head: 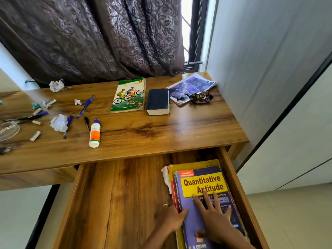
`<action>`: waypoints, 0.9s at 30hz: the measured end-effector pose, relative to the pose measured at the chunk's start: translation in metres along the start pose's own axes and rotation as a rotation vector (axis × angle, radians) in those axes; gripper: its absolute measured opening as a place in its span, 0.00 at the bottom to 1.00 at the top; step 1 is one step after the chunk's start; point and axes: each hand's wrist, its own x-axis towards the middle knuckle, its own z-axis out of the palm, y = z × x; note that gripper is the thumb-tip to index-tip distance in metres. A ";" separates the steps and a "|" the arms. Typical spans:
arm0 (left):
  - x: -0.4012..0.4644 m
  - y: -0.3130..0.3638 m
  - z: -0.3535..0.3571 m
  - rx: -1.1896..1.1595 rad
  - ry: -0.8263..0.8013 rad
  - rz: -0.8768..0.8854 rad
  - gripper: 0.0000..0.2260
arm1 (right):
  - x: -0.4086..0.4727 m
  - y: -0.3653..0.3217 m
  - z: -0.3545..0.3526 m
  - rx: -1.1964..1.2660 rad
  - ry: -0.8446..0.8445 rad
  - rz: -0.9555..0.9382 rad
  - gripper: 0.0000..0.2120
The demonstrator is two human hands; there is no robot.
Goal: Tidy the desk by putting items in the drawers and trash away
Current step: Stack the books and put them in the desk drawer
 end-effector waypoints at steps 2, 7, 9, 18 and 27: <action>-0.001 0.004 0.003 -0.013 0.095 -0.021 0.36 | -0.001 0.002 -0.007 0.082 0.049 0.001 0.44; -0.007 0.025 -0.003 -0.094 0.392 0.084 0.37 | -0.006 0.017 -0.028 0.166 0.206 -0.026 0.31; -0.003 0.026 -0.004 -0.062 0.439 0.174 0.37 | -0.006 0.024 -0.034 0.169 0.208 -0.035 0.29; 0.008 0.019 0.010 0.230 0.540 0.336 0.43 | 0.009 0.035 -0.053 0.158 0.154 -0.113 0.26; 0.012 0.026 -0.001 0.247 0.548 0.237 0.35 | 0.027 0.033 -0.076 0.171 0.210 -0.241 0.24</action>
